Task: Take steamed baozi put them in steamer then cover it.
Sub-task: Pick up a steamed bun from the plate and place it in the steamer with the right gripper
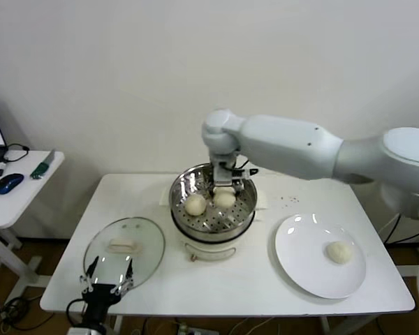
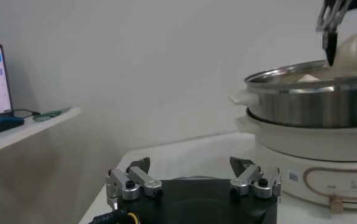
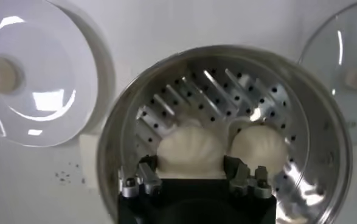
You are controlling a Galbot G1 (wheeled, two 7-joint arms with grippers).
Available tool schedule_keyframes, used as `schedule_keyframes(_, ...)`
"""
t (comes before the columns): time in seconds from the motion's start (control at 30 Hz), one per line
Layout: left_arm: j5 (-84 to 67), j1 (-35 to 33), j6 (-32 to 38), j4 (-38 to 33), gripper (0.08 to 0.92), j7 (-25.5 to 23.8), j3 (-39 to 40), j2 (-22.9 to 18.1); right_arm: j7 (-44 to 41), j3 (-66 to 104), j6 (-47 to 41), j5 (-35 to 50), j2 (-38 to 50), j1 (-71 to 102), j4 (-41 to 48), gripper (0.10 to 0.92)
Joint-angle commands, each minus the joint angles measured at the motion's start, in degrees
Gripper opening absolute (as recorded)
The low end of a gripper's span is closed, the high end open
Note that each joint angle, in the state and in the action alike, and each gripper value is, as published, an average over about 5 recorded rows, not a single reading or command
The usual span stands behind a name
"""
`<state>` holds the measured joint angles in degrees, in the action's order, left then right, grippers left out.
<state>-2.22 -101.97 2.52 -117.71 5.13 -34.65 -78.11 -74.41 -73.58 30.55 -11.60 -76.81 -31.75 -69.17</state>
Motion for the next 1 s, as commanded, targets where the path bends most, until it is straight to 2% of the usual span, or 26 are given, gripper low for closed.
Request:
schedule_keyframes(0.03,-1.22,-0.14,-0.03,0.22,0.823,-0.01,-0.01,0.2,-0.41,-0.63,2.24,-2.71,-6.43,4.97,2.02,0.704)
schedule_keyframes(0.67,-1.14,0.23,-0.13,0.8,0.823,0.04,0.11,0.01,-1.5,-1.99,-0.87,-1.04,-3.4,4.15,-0.97,0.714)
schedule_keyframes(0.9,-1.07,-0.06,-0.07,0.75,0.823,0.06,-0.02,-0.02,-2.04,-0.82,-1.54,-1.05,-2.93,3.36,-1.14,0.807)
schedule_keyframes(1.0,-1.11,-0.17,-0.04,0.82,0.823,0.06,-0.19,0.11,-1.79,0.94,-1.2,-1.87,-2.65,2.8,-0.36,0.821)
